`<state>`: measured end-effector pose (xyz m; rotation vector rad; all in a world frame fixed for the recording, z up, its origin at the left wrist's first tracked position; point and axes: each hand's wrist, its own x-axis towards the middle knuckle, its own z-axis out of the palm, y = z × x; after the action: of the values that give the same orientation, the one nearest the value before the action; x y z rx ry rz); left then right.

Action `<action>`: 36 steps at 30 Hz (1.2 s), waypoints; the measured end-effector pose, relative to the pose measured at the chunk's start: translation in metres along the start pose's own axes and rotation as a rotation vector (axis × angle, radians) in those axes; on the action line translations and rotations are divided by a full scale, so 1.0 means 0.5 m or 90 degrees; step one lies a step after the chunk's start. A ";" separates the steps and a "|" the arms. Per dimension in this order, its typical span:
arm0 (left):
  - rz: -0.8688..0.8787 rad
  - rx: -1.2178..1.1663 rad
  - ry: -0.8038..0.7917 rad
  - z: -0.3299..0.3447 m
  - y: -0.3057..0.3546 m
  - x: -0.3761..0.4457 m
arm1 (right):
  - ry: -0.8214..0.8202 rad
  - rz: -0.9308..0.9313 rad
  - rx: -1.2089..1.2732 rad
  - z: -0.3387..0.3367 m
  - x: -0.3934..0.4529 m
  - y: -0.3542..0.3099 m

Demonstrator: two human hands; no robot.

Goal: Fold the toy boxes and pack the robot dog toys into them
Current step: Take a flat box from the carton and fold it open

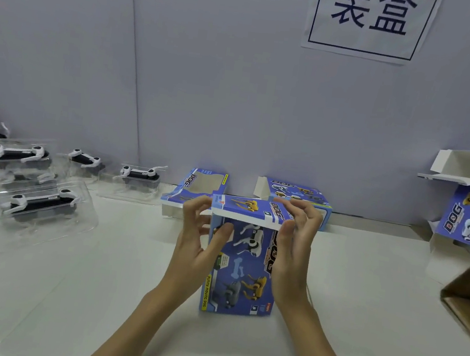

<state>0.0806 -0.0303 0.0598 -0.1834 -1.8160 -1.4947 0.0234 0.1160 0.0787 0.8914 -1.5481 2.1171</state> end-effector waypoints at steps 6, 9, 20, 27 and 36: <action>0.000 -0.021 0.012 -0.015 0.011 0.011 | 0.024 0.051 0.019 0.005 -0.003 0.006; 0.027 -0.031 -0.013 -0.031 0.014 0.018 | 0.019 0.054 -0.026 0.007 -0.003 0.015; -0.048 -0.063 -0.030 -0.032 0.021 0.015 | -0.001 -0.048 -0.085 0.006 0.004 0.023; 0.032 0.054 -0.039 -0.033 0.011 0.018 | 0.007 -0.037 -0.102 -0.002 0.007 0.017; 0.269 0.433 0.039 -0.060 -0.022 0.036 | 0.095 -0.116 -0.203 0.006 0.001 0.040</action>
<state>0.0757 -0.0666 0.0632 -0.1644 -1.9755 -0.5464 0.0114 0.1065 0.0655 0.7154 -1.6014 1.7069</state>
